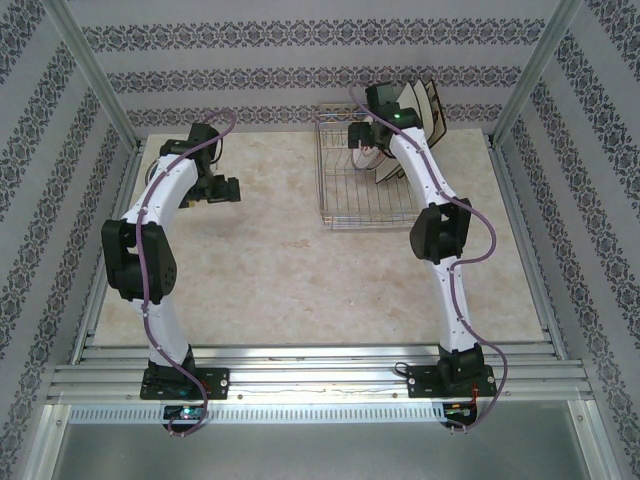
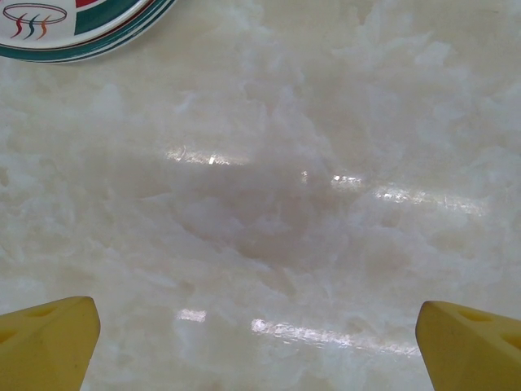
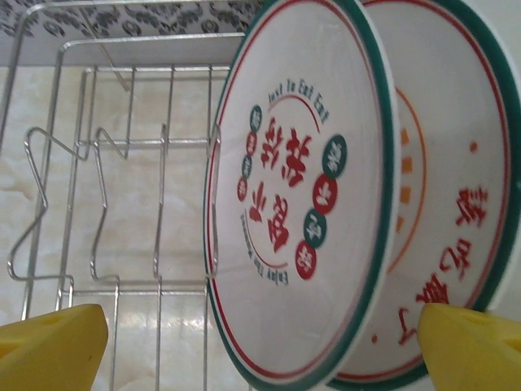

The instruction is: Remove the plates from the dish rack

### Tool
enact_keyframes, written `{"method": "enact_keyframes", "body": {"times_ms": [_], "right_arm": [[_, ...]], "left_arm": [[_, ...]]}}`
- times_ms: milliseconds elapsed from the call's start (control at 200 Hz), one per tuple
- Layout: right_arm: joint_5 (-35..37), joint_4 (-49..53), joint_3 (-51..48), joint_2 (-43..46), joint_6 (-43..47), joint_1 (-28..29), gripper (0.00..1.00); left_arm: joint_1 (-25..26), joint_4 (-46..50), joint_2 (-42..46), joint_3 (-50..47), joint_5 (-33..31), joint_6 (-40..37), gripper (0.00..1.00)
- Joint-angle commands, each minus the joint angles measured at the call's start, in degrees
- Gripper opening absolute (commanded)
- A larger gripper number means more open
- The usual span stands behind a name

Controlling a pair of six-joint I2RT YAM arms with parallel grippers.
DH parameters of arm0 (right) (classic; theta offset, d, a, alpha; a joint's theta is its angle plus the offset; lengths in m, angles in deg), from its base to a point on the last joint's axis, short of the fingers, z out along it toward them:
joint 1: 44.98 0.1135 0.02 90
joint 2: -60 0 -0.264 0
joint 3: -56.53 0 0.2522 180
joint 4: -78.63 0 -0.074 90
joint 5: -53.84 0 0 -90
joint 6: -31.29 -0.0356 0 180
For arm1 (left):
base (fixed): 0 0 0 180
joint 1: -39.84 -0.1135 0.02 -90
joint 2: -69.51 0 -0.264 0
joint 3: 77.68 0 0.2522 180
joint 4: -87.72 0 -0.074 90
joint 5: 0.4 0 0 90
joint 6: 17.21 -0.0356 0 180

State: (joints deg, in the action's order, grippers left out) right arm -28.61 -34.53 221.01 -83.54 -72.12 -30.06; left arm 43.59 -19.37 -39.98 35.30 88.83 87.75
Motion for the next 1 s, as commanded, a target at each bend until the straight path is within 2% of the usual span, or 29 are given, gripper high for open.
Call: {"method": "enact_keyframes", "body": {"times_ms": [0,245,510,550,630,994], "right_arm": [[-1.36,-3.87,1.75,-2.26,-1.09,1.01,0.98],[-3.57,-5.4,7.24,-6.1,-2.31,1.2,0.96],[-3.46,-7.47,7.43,-7.05,-4.44,1.14,0.81],[-3.27,-7.23,7.4,-7.15,-4.75,1.17,0.78],[-3.12,-6.58,7.11,-6.75,-4.87,1.28,0.66],[-1.81,-6.06,5.71,-5.52,-4.65,1.36,0.36]], "left_arm": [[0.47,0.49,1.85,-0.71,-2.36,-0.99,1.0],[0.43,0.6,2.42,-1.0,-2.75,-1.03,1.0],[0.38,0.48,2.48,-0.6,-3.24,-1.43,1.0],[0.42,0.57,2.33,-0.35,-3.39,-1.54,1.0],[0.36,0.81,2.09,0.09,-3.6,-1.6,1.0],[0.36,0.95,2.02,-0.6,-4.44,-1.58,1.0]]}}
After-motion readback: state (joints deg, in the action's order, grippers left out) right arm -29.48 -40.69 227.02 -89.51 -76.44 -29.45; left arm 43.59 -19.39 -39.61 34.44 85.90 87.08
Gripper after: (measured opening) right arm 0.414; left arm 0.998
